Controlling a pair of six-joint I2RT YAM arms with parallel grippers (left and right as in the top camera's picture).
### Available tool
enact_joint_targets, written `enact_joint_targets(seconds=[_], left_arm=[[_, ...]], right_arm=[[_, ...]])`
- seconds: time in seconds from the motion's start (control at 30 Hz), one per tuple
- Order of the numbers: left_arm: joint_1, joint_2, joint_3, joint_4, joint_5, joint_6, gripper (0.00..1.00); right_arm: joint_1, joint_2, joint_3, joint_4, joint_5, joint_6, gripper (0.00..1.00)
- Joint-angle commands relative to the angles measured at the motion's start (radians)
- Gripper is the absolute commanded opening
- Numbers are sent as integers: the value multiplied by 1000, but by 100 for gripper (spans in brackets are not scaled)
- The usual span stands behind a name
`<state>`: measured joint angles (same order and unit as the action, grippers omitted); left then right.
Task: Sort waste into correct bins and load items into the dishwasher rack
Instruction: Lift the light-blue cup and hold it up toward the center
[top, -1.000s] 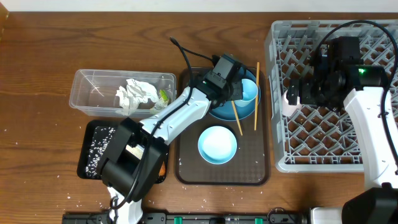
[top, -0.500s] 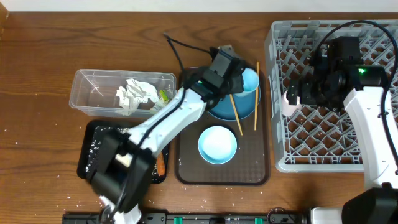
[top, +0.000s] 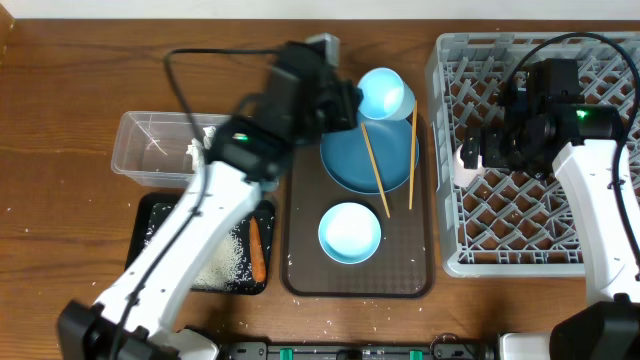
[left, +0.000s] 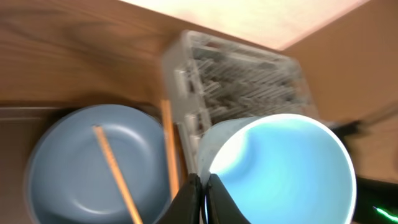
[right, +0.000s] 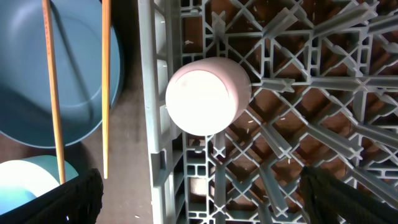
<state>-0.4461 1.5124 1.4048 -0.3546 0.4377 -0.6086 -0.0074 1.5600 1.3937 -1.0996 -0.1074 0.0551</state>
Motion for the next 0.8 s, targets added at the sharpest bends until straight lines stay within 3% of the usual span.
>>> enact_joint_targets(seconds=[0.0, 0.07, 0.2, 0.57, 0.67, 0.77], left_arm=[[122, -6, 27, -4, 468, -27, 6], [186, -2, 26, -5, 602, -33, 6], [274, 3, 26, -53, 728, -32, 6], [341, 3, 23, -185, 812, 132, 6], [341, 3, 17, -192, 812, 142, 6], [341, 3, 12, -192, 811, 164, 6]], right_arm=[[-5, -10, 19, 0, 6, -12, 99], [-5, -10, 19, 0, 6, -12, 99], [-5, -10, 19, 76, 91, -79, 99], [-5, -10, 19, 167, 116, -82, 99], [-5, -10, 19, 189, -56, 58, 99], [-5, -10, 19, 82, -320, 161, 99]])
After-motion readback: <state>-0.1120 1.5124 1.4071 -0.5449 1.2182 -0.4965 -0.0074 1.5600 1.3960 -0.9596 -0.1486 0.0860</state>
